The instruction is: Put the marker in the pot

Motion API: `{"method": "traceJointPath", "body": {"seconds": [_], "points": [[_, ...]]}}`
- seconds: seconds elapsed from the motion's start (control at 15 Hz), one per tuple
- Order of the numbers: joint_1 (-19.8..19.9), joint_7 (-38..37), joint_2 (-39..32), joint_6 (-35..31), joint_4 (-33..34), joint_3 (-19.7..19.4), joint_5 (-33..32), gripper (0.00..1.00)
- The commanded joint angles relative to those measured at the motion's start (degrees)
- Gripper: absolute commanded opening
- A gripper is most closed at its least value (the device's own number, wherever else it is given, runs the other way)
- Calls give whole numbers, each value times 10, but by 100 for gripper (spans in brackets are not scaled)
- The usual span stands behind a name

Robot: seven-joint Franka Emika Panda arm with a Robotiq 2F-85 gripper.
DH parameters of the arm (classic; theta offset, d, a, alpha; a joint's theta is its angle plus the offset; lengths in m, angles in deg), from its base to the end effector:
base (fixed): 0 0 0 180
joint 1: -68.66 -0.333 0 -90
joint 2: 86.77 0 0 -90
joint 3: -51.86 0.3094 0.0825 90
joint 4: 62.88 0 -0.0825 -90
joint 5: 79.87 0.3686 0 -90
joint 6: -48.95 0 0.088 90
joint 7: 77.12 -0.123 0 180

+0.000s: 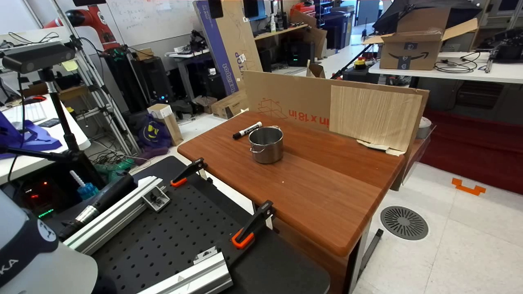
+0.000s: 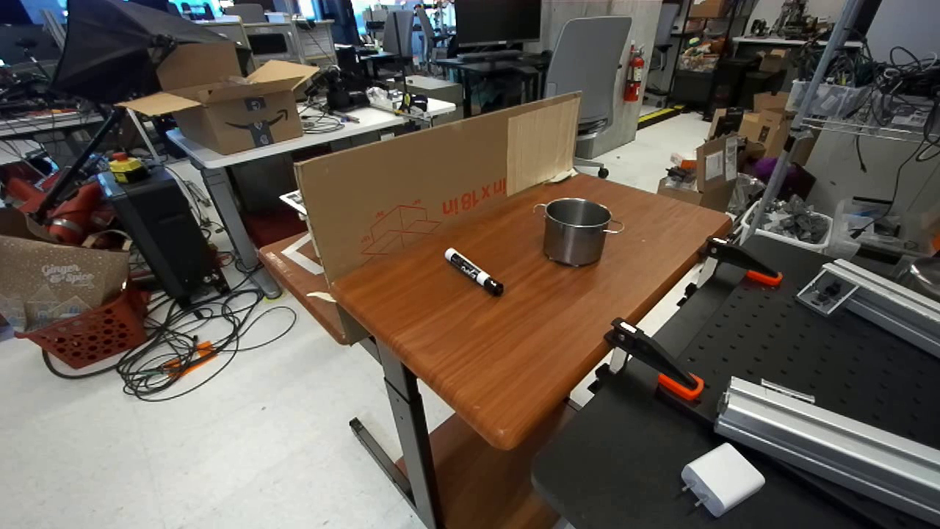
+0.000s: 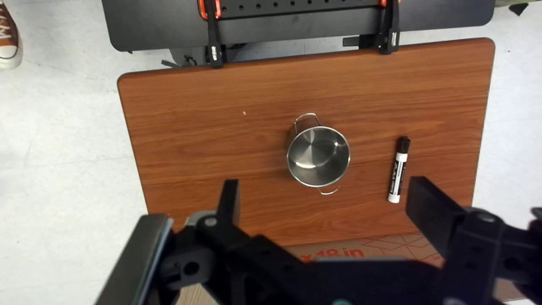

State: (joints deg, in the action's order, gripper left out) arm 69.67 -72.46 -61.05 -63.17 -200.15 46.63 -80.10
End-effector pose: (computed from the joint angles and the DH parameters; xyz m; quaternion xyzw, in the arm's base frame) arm 0.4001 -0.0457 0.4660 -0.9998 0.0086 -0.0058 0.0175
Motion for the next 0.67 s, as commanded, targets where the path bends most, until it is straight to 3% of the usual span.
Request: {"method": "traceJointPath", "body": {"seconds": [0.0, 0.6], "points": [[-6, -10, -26, -54, 2, 14, 25, 100], [-49, -17, -156, -124, 30, 64, 47, 100]]}}
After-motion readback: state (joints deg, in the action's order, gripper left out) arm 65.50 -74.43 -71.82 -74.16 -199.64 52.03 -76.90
